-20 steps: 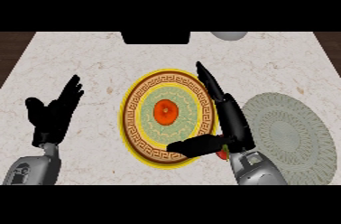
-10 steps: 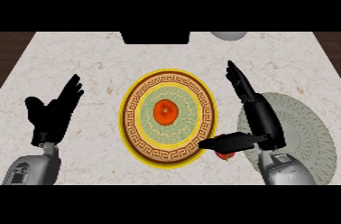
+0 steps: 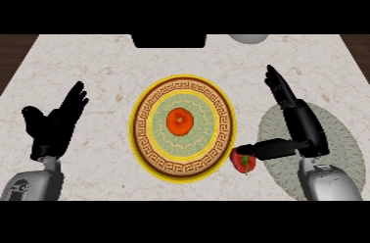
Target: Pick the squash from the placemat and place it in the plate
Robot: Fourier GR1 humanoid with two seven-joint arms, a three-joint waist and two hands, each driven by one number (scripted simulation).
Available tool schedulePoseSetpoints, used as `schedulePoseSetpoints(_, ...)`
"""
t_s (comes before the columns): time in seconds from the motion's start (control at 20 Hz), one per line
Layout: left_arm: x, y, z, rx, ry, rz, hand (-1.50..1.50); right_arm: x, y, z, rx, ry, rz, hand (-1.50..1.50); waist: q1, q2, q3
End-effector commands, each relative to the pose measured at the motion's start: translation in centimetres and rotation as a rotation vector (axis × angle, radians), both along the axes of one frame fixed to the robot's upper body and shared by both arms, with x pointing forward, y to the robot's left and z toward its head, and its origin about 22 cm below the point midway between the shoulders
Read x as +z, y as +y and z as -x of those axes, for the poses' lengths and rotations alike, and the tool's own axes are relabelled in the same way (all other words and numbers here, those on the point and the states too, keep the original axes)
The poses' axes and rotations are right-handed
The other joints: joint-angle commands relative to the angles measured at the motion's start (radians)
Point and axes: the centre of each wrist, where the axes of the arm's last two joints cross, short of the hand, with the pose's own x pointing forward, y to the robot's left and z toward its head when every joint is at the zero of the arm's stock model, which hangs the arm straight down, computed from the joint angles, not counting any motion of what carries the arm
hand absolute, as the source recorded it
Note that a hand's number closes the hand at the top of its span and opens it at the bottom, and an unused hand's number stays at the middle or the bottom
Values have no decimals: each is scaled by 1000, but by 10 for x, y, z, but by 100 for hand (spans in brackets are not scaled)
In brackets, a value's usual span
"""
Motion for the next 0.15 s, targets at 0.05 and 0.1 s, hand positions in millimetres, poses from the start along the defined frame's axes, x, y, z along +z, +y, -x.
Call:
schedulePoseSetpoints(0.05, -14, 15, -7, -1, -5, -8, 0, -8, 0, 1, -11, 37, 44, -150, -1, 1, 0)
schedulePoseSetpoints(0.1, 14, 3, -8, -5, 1, -10, 0, 7, -33, 12, -8, 27, 50, -150, -2, -1, 0)
